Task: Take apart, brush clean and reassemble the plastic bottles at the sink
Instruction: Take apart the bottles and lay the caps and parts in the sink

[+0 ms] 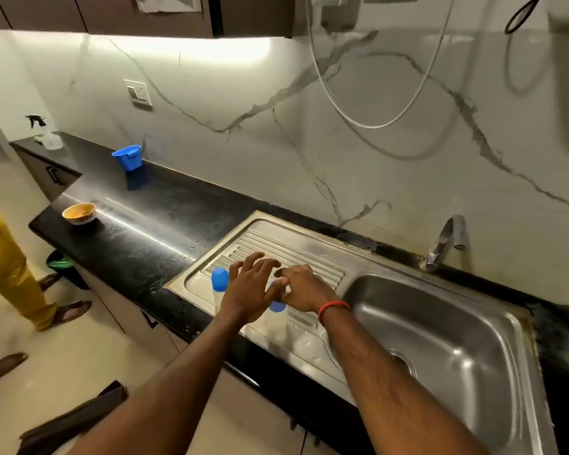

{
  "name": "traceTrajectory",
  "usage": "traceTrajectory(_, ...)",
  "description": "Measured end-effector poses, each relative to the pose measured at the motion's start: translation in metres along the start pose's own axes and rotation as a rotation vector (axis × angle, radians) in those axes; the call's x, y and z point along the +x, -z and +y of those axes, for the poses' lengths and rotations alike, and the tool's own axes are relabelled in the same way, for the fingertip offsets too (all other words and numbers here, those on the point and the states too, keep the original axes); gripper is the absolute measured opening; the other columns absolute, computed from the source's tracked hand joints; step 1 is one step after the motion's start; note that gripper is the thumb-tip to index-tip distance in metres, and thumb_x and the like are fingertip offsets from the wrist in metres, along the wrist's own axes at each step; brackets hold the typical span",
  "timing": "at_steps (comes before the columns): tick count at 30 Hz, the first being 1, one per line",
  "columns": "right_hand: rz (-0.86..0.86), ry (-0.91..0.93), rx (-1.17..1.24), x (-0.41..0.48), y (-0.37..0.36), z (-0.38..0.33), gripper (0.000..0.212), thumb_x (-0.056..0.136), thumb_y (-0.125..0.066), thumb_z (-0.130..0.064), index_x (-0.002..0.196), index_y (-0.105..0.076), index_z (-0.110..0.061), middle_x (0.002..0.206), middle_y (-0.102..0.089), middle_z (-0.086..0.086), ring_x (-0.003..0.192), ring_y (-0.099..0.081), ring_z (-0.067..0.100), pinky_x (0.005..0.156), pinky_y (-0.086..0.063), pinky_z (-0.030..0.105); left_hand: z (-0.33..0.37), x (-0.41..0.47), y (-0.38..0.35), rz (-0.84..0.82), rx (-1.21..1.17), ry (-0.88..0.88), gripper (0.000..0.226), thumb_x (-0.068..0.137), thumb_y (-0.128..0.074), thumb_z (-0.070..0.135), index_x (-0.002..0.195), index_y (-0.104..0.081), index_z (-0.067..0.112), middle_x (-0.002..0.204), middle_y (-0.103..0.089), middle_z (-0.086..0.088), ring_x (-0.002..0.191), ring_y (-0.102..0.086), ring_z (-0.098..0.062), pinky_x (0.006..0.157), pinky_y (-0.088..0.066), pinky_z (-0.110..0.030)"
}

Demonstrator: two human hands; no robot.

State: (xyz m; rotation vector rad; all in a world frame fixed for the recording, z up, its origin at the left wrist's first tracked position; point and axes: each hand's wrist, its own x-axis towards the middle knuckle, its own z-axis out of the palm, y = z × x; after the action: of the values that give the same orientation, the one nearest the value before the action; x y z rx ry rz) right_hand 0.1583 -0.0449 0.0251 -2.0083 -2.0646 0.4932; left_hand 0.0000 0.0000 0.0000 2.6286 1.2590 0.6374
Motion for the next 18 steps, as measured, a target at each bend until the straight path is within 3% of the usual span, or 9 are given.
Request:
traceTrajectory(4,-0.007,-0.046,0.078,0.005,-0.008,-0.005,0.033,0.091,-0.066,-0.038,0.119,-0.063,-0.021,0.115,-0.069,0.004,0.104,-0.065,0.026,0.088,-0.054,0.037,-0.010,-0.002,-0.009,0.001,-0.021,-0.036,0.076,0.096,-0.012,0.074,0.128,-0.059,0.024,0.135,-0.061,0.005,0.144,-0.037,-0.018,0.114,-0.022,-0.047)
traceTrajectory(10,0.012,-0.119,0.157,0.012,-0.007,0.004,0.026,0.093,-0.066,-0.032,0.115,-0.064,-0.019,0.109,-0.070,0.004,0.092,-0.065,0.021,0.078,-0.049,0.029,-0.010,0.009,-0.020,0.026,-0.072,-0.091,0.070,0.097,-0.017,0.072,0.128,-0.058,0.024,0.124,-0.066,0.003,0.129,-0.048,-0.018,0.106,-0.026,-0.043)
traceTrajectory(14,0.072,-0.179,0.156,0.012,0.008,0.014,0.031,0.095,-0.063,-0.037,0.121,-0.064,-0.020,0.112,-0.070,0.003,0.093,-0.065,0.022,0.082,-0.052,0.032,0.001,0.024,-0.024,0.075,-0.117,-0.143,0.077,0.095,-0.014,0.078,0.127,-0.059,0.024,0.116,-0.068,0.005,0.111,-0.053,-0.017,0.092,-0.031,-0.038)
traceTrajectory(18,0.189,-0.300,0.228,0.004,0.028,0.032,0.042,0.089,-0.070,-0.044,0.124,-0.063,-0.022,0.114,-0.069,0.002,0.100,-0.064,0.022,0.091,-0.053,0.036,0.012,0.040,-0.031,0.036,-0.157,-0.178,0.085,0.088,-0.019,0.086,0.135,-0.056,0.026,0.131,-0.064,0.007,0.118,-0.051,-0.015,0.094,-0.028,-0.031)
